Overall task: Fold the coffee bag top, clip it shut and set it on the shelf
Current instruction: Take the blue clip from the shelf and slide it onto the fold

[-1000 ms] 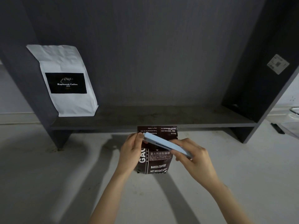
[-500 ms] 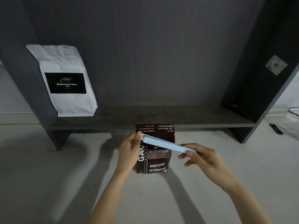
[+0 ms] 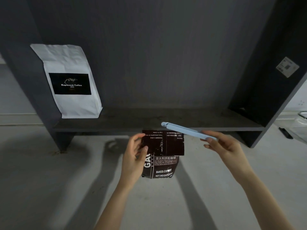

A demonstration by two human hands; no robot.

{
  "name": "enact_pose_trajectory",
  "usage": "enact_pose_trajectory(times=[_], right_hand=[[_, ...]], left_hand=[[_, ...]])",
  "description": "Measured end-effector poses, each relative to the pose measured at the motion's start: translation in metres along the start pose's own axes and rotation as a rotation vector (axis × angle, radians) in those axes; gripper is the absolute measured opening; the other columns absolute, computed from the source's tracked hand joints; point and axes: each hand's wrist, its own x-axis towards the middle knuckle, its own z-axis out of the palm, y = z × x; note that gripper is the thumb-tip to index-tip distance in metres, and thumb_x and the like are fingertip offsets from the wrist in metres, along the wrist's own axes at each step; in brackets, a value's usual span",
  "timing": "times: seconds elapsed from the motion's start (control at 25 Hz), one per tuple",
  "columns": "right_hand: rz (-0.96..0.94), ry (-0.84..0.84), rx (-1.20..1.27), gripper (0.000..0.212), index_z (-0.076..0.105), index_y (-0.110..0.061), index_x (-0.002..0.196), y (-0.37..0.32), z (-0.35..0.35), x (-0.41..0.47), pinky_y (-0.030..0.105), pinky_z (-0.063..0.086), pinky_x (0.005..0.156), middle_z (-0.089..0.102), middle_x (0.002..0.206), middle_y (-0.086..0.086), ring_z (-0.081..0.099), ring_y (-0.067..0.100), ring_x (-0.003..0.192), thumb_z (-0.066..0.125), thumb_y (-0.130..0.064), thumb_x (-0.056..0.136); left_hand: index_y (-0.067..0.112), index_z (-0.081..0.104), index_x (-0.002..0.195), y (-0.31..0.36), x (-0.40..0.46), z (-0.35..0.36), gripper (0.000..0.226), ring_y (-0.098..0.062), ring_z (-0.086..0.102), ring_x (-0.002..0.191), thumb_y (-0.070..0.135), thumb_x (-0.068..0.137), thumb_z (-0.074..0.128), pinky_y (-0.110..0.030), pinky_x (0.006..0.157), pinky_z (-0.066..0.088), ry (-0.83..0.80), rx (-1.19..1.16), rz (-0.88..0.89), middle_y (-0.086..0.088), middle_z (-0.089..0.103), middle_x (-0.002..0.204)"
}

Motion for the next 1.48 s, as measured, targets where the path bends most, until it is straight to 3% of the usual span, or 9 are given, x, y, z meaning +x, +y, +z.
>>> enact_pose_trajectory(times=[0.08,0.24,0.36,0.56,0.8,1.28,1.48], right_hand=[[0.014,-0.036,-0.049,0.024,0.062,-0.034,0.091,-0.002,0.007,0.004,0.006,0.05,0.066,0.064,0.091,-0.009,0.062,-0.007,0.075,0.053,-0.013,0.086],[0.002,-0.125,-0.14,0.024,0.061,-0.036,0.094,-0.008,0.018,0.009,0.018,0.052,0.07,0.066,0.093,-0.001,0.063,0.005,0.078,0.057,-0.014,0.084],[-0.018,-0.175,-0.097,0.029,0.057,-0.036,0.096,-0.01,0.025,0.012,0.006,0.049,0.07,0.063,0.097,-0.011,0.061,-0.011,0.082,0.057,-0.01,0.083],[-0.001,-0.219,-0.086,0.027,0.056,-0.024,0.105,-0.006,0.039,0.015,0.006,0.049,0.067,0.063,0.092,0.0,0.062,-0.011,0.077,0.053,-0.007,0.085],[0.009,-0.181,0.023,0.025,0.056,-0.022,0.104,-0.002,0.051,0.011,0.004,0.047,0.064,0.062,0.089,-0.007,0.06,-0.013,0.073,0.05,-0.005,0.087],[-0.008,-0.159,0.026,0.023,0.057,-0.025,0.093,-0.002,0.057,0.01,0.005,0.048,0.063,0.062,0.087,-0.006,0.06,-0.012,0.071,0.05,-0.004,0.087],[0.0,-0.13,0.032,0.021,0.057,-0.028,0.091,0.003,0.058,0.009,0.008,0.05,0.06,0.063,0.089,-0.005,0.061,-0.009,0.074,0.051,-0.008,0.087]], left_hand=[[0.035,0.047,0.096,-0.002,-0.002,0.0,0.042,0.01,0.057,0.097,-0.005,0.083,0.049,-0.004,0.086,0.042,-0.002,-0.026,0.006,0.014,0.058,0.105],[0.036,0.048,0.098,-0.004,-0.003,-0.002,0.043,0.007,0.058,0.1,-0.004,0.083,0.05,-0.007,0.088,0.044,-0.001,-0.051,0.006,0.012,0.059,0.108],[0.035,0.047,0.101,-0.004,-0.004,-0.001,0.044,0.009,0.058,0.099,-0.005,0.083,0.05,-0.006,0.085,0.044,-0.003,-0.083,-0.006,0.007,0.059,0.109],[0.037,0.047,0.105,-0.005,-0.006,-0.002,0.046,0.009,0.057,0.102,-0.003,0.083,0.051,-0.007,0.089,0.043,0.002,-0.099,-0.003,0.002,0.058,0.117],[0.037,0.046,0.107,-0.005,-0.008,-0.001,0.048,0.009,0.06,0.095,-0.005,0.084,0.05,-0.004,0.082,0.044,0.018,-0.094,0.004,0.009,0.06,0.109],[0.039,0.045,0.106,-0.003,-0.008,-0.003,0.051,0.013,0.058,0.094,-0.006,0.083,0.05,-0.003,0.084,0.043,0.031,-0.057,-0.025,0.009,0.06,0.106],[0.037,0.035,0.12,-0.003,-0.01,-0.002,0.057,0.01,0.061,0.092,-0.004,0.084,0.049,-0.005,0.085,0.045,0.016,-0.073,-0.04,0.009,0.063,0.1]])
